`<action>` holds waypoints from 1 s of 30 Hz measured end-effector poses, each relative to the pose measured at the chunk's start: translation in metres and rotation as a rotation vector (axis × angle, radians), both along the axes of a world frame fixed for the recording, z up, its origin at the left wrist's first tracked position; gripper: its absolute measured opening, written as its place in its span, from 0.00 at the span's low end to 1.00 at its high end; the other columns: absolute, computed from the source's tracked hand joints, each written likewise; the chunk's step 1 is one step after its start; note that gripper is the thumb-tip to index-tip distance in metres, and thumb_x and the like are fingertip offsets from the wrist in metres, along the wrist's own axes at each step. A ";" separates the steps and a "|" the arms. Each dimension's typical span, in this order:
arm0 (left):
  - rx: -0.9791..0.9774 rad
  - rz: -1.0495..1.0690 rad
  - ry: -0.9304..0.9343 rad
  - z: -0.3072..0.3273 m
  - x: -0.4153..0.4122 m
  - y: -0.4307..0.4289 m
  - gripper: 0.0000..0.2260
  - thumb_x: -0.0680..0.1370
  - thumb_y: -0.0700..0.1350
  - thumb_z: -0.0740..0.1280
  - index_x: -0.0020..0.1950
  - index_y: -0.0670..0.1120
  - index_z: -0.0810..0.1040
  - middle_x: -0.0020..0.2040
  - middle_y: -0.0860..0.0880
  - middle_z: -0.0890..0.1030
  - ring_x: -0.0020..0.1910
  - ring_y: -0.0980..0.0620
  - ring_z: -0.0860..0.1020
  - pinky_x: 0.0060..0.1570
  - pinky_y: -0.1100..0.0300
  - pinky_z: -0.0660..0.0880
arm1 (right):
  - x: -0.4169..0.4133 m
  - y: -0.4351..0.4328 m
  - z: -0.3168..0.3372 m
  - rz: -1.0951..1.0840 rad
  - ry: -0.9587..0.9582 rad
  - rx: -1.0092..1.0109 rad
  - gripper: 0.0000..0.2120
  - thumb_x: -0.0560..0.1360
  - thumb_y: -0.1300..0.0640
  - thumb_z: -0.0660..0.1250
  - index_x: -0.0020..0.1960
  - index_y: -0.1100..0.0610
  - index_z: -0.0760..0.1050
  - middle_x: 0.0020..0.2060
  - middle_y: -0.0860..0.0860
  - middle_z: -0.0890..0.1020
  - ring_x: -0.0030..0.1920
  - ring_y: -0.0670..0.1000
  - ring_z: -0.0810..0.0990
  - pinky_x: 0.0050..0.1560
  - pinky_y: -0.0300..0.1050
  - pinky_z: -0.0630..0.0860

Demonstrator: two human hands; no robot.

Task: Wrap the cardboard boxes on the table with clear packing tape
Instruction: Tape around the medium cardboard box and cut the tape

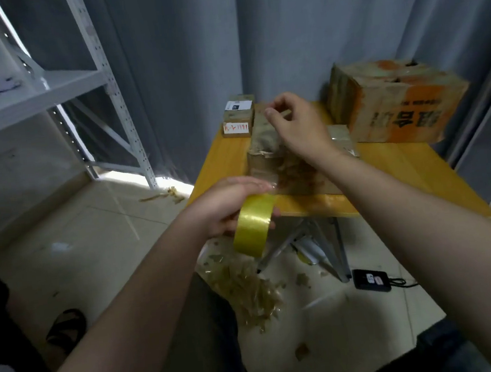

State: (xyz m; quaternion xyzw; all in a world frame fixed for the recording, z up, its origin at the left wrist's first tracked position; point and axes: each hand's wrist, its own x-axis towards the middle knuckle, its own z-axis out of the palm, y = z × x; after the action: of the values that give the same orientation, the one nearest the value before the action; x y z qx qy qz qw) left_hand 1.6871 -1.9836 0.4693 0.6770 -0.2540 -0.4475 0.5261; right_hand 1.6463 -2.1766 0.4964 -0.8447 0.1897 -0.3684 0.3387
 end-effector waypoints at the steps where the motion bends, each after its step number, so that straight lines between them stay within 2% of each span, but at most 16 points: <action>1: -0.019 0.028 -0.008 0.005 0.001 0.001 0.08 0.84 0.44 0.66 0.61 0.44 0.80 0.48 0.35 0.86 0.41 0.39 0.85 0.56 0.40 0.79 | -0.006 -0.002 0.004 -0.016 0.027 -0.005 0.04 0.82 0.51 0.67 0.50 0.49 0.79 0.42 0.41 0.81 0.47 0.46 0.80 0.48 0.44 0.75; 4: -0.027 0.084 -0.042 0.018 0.000 0.001 0.10 0.85 0.43 0.65 0.65 0.43 0.79 0.48 0.35 0.86 0.43 0.37 0.85 0.65 0.32 0.74 | -0.025 -0.004 0.010 0.060 0.116 0.018 0.12 0.81 0.46 0.68 0.49 0.53 0.85 0.44 0.47 0.86 0.46 0.48 0.83 0.50 0.47 0.77; 7: -0.039 0.100 -0.053 0.024 -0.007 -0.002 0.10 0.85 0.43 0.65 0.65 0.44 0.79 0.48 0.35 0.86 0.47 0.35 0.85 0.65 0.33 0.75 | -0.037 0.003 0.014 0.268 0.306 0.099 0.15 0.78 0.40 0.71 0.48 0.52 0.87 0.39 0.46 0.87 0.40 0.40 0.81 0.44 0.39 0.75; 8: -0.043 0.100 -0.053 0.025 -0.009 -0.003 0.10 0.85 0.44 0.65 0.65 0.44 0.79 0.48 0.35 0.86 0.48 0.35 0.84 0.64 0.33 0.75 | -0.039 0.005 0.016 0.306 0.368 0.089 0.15 0.77 0.40 0.73 0.48 0.52 0.87 0.39 0.46 0.87 0.40 0.39 0.81 0.45 0.37 0.74; 11: -0.045 0.089 -0.046 0.027 -0.014 -0.005 0.12 0.84 0.45 0.66 0.66 0.44 0.77 0.49 0.36 0.86 0.46 0.36 0.85 0.61 0.34 0.77 | -0.045 0.006 0.024 0.372 0.404 0.052 0.12 0.75 0.48 0.77 0.48 0.58 0.88 0.44 0.56 0.88 0.42 0.45 0.81 0.46 0.41 0.75; 12: -0.043 0.090 -0.046 0.027 -0.015 -0.005 0.13 0.84 0.45 0.66 0.67 0.44 0.77 0.49 0.36 0.86 0.45 0.37 0.85 0.59 0.37 0.78 | -0.048 0.006 0.027 0.397 0.396 0.057 0.11 0.74 0.50 0.78 0.48 0.58 0.88 0.44 0.55 0.88 0.42 0.44 0.81 0.45 0.39 0.75; 14: -0.038 0.092 -0.050 0.025 -0.016 -0.004 0.13 0.84 0.45 0.65 0.67 0.43 0.76 0.48 0.36 0.87 0.43 0.38 0.85 0.59 0.38 0.78 | -0.052 0.008 0.030 0.431 0.431 0.027 0.07 0.73 0.53 0.79 0.48 0.56 0.88 0.41 0.48 0.88 0.41 0.38 0.82 0.43 0.32 0.76; 17: -0.029 0.093 -0.048 0.023 -0.018 -0.003 0.11 0.84 0.46 0.67 0.65 0.44 0.78 0.48 0.36 0.87 0.43 0.38 0.85 0.62 0.36 0.76 | -0.049 0.011 0.029 0.359 0.444 -0.069 0.05 0.72 0.55 0.80 0.46 0.54 0.87 0.39 0.44 0.87 0.38 0.36 0.81 0.41 0.32 0.76; 20: -0.040 0.107 -0.014 0.025 -0.023 -0.002 0.11 0.83 0.46 0.67 0.64 0.45 0.78 0.49 0.38 0.87 0.42 0.40 0.85 0.60 0.40 0.78 | -0.047 0.012 0.030 0.304 0.393 -0.095 0.02 0.75 0.56 0.78 0.45 0.54 0.87 0.37 0.44 0.86 0.35 0.34 0.79 0.38 0.30 0.74; 25: -0.071 0.076 0.005 0.027 -0.026 -0.003 0.09 0.84 0.43 0.65 0.64 0.51 0.74 0.49 0.41 0.88 0.42 0.45 0.87 0.54 0.47 0.80 | -0.049 0.017 0.040 0.245 0.429 -0.142 0.03 0.77 0.55 0.76 0.44 0.53 0.86 0.35 0.42 0.84 0.35 0.36 0.79 0.36 0.28 0.72; 28: -0.064 0.111 -0.015 0.019 -0.033 -0.002 0.07 0.86 0.48 0.62 0.65 0.52 0.71 0.46 0.42 0.88 0.41 0.44 0.87 0.58 0.44 0.79 | -0.046 0.016 0.057 0.223 0.380 -0.104 0.07 0.77 0.56 0.75 0.40 0.53 0.84 0.34 0.44 0.85 0.34 0.40 0.82 0.38 0.34 0.76; 30: -0.062 0.109 -0.006 0.013 -0.035 -0.001 0.10 0.86 0.53 0.62 0.65 0.50 0.71 0.45 0.41 0.87 0.39 0.42 0.86 0.54 0.45 0.78 | -0.040 0.012 0.069 0.179 0.334 -0.087 0.09 0.77 0.55 0.75 0.39 0.53 0.84 0.30 0.44 0.84 0.34 0.45 0.84 0.35 0.38 0.75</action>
State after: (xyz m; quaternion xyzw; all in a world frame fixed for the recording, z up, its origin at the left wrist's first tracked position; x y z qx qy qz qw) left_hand 1.6519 -1.9847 0.4827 0.6744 -0.2320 -0.4082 0.5698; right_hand 1.6061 -2.1642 0.5649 -0.9214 0.1510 -0.1994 0.2972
